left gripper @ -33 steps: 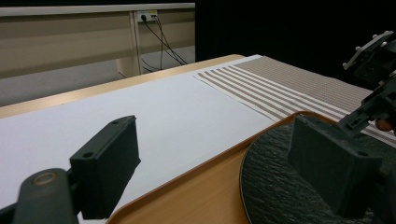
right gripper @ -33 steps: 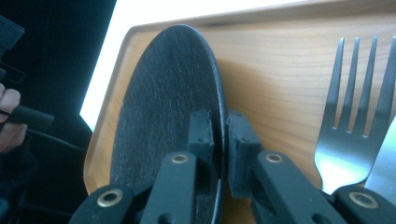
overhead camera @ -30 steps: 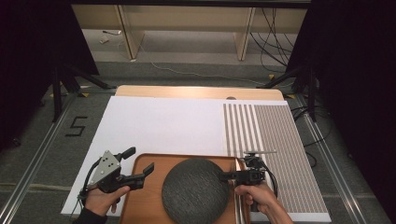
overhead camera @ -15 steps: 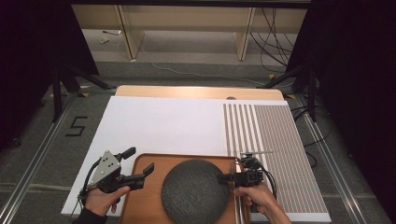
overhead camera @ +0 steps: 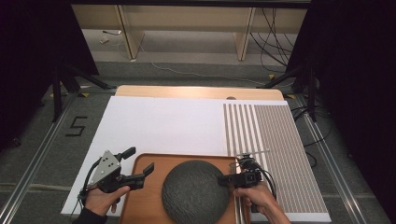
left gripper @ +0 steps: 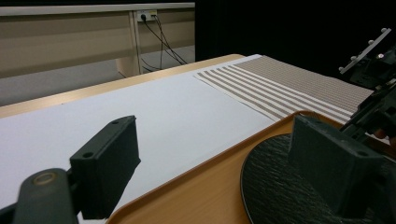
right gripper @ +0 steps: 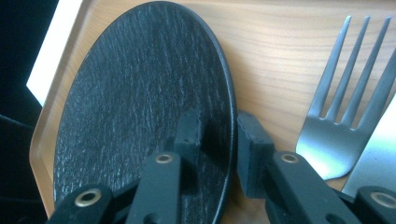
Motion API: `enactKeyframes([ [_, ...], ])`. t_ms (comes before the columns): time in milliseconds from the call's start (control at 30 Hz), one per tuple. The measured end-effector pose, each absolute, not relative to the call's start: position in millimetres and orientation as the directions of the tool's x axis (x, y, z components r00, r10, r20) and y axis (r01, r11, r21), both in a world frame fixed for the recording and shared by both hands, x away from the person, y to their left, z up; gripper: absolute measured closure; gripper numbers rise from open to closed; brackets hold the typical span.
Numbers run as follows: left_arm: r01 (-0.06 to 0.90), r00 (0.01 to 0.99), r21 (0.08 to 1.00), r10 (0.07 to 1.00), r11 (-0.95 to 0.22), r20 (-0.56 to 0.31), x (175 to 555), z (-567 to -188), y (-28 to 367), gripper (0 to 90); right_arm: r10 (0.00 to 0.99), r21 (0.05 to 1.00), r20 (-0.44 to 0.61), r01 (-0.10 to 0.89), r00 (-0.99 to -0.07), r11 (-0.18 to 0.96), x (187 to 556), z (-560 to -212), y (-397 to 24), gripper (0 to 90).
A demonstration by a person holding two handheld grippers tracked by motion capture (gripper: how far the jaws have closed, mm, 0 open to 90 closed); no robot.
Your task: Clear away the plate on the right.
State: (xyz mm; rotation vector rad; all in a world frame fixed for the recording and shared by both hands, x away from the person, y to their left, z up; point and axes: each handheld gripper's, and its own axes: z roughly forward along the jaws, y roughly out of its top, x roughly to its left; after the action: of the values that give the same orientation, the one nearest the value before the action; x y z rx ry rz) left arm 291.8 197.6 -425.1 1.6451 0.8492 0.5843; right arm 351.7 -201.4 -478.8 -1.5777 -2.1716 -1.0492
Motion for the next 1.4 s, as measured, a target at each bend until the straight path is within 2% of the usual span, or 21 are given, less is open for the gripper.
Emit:
enactKeyframes([
  [833,0.224,0.616,0.969,0.786,-0.102,-0.06,292,-425,198,15.9,0.713,0.438,0.561,0.882,-0.419,0.174,352,-469,-202,48.5],
  [1100,0.224,0.616,0.969,0.785,-0.102,-0.06,292,-425,197,15.9,0.722,0.452,0.547,0.876,-0.424,0.171,352,-466,-203,44.5],
  [1400,0.225,0.616,0.969,0.785,-0.102,-0.06,292,-425,197,15.9,0.732,0.507,0.486,0.836,-0.477,0.208,352,-459,-205,41.3],
])
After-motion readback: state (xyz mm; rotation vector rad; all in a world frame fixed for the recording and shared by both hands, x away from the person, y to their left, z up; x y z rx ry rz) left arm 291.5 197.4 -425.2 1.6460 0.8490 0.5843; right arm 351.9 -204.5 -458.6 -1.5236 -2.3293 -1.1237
